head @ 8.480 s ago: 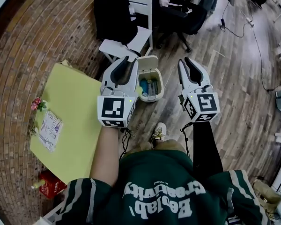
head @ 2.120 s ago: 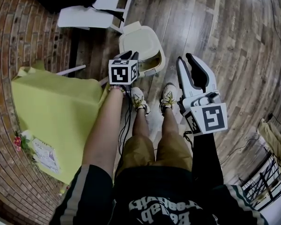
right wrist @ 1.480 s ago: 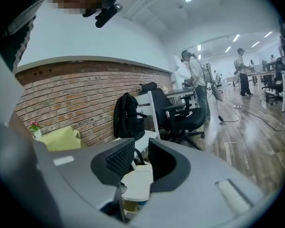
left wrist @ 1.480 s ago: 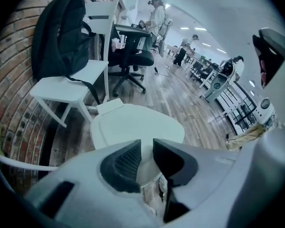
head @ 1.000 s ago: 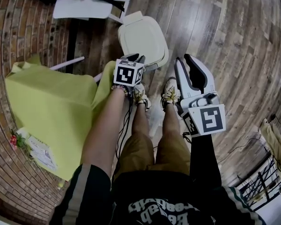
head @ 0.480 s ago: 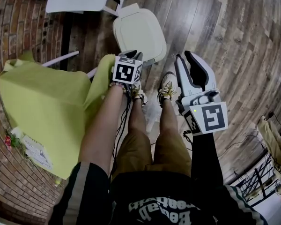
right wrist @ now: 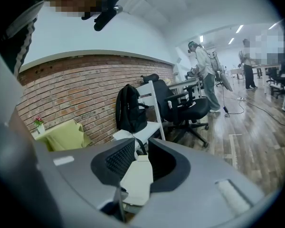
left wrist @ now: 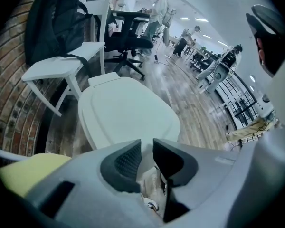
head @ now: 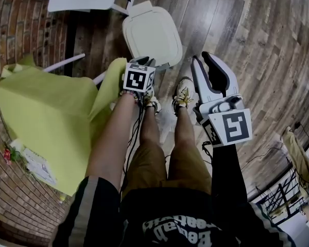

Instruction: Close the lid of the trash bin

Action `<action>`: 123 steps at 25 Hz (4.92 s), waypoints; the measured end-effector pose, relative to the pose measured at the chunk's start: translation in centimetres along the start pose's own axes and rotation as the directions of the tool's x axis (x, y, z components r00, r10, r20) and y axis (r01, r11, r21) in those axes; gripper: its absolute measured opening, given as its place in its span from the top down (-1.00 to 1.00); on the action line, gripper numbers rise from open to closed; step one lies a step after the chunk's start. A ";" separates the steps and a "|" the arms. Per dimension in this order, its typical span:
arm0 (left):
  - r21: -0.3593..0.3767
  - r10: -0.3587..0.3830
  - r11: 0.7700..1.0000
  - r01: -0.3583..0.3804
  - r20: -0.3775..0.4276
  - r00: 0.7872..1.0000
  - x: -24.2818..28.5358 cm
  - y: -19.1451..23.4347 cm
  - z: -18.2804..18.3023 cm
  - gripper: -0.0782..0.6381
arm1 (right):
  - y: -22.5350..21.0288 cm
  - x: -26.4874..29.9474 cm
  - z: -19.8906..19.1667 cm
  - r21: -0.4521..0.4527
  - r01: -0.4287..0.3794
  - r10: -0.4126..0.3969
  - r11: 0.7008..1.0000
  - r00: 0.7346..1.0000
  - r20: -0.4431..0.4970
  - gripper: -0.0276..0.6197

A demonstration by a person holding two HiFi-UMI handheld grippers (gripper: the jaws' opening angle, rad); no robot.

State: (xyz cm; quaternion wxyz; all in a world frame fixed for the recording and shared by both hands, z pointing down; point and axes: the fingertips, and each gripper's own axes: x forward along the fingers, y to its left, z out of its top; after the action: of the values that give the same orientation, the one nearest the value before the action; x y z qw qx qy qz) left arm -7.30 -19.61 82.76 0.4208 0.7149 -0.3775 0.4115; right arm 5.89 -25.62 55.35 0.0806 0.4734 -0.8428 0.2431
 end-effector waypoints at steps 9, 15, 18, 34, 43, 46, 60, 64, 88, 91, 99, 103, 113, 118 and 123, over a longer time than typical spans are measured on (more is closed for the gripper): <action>-0.022 0.000 1.000 -0.001 -0.024 1.000 0.9 0.3 -0.8 0.55 | -0.3 0.2 -1.0 0.014 0.000 0.000 1.000 0.999 -0.042 0.61; 0.002 -0.005 1.000 0.005 -0.054 0.999 1.4 0.4 -1.3 0.57 | -0.2 0.8 -1.0 0.013 -0.009 0.009 1.000 0.999 -0.034 0.61; 0.015 -0.003 1.000 0.004 -0.055 0.998 1.5 0.5 -1.4 0.56 | -0.2 1.1 -0.8 0.024 -0.006 0.006 1.000 1.000 -0.027 0.61; 0.018 0.051 0.998 -0.052 0.031 0.998 2.1 0.6 -2.0 0.56 | -0.3 1.5 -1.7 0.017 -0.008 0.008 1.000 0.999 -0.049 0.61; -0.033 0.048 0.998 -0.047 0.022 0.999 2.4 0.5 -1.8 0.51 | 0.0 1.3 -2.2 0.035 -0.007 0.009 0.999 0.999 -0.040 0.61; -0.034 0.046 0.998 -0.045 0.027 0.999 2.5 0.3 -1.8 0.50 | -0.1 1.1 -2.7 0.035 0.005 -0.003 0.999 0.998 -0.055 0.61; 0.008 0.063 0.998 -0.064 0.072 0.995 2.3 0.1 -1.9 0.43 | 0.5 0.5 -3.5 0.017 0.012 -0.011 1.000 0.997 -0.076 0.61; 0.060 0.061 0.996 -0.067 0.099 0.993 2.4 0.0 -1.7 0.47 | 0.7 0.3 -3.5 -0.002 0.008 -0.008 1.000 0.997 -0.076 0.61; 0.104 0.070 0.989 -0.107 0.307 0.949 -3.6 -0.6 4.9 0.39 | 1.6 -0.9 -2.1 -0.058 0.007 -0.011 0.998 0.998 -0.067 0.61; 0.112 0.066 0.988 -0.111 0.350 0.934 -5.8 -1.5 6.5 0.37 | 2.1 -1.2 -0.6 -0.069 0.002 -0.006 0.998 0.998 -0.057 0.61; 0.135 0.072 0.979 -0.152 0.469 0.880 -13.7 -3.3 11.1 0.37 | 3.5 -2.0 3.7 -0.102 0.004 -0.005 0.995 1.000 -0.007 0.62; 0.149 0.065 0.976 -0.161 0.502 0.862 -17.5 -4.8 12.0 0.39 | 4.6 -2.9 5.1 -0.108 -0.007 0.006 0.994 1.000 -0.015 0.62; 0.178 0.057 0.965 -0.194 0.577 0.815 -27.3 -8.0 14.4 0.39 | 7.1 -5.8 9.4 -0.164 -0.035 0.033 0.986 0.999 -0.015 0.63; 0.163 0.062 0.965 -0.205 0.617 0.784 -32.5 -9.7 15.6 0.41 | 8.9 -7.0 13.2 -0.199 -0.061 0.066 0.978 0.998 0.020 0.63; 0.149 0.064 0.965 -0.215 0.663 0.746 -37.2 -11.5 16.9 0.43 | 9.9 -8.5 16.5 -0.234 -0.071 0.086 0.970 0.995 0.056 0.63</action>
State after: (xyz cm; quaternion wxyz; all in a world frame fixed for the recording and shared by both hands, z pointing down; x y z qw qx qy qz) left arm -6.55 -23.68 40.47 0.1506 0.8240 -0.5060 0.2054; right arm 3.75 -22.93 34.59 0.0978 0.4348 -0.8856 0.1305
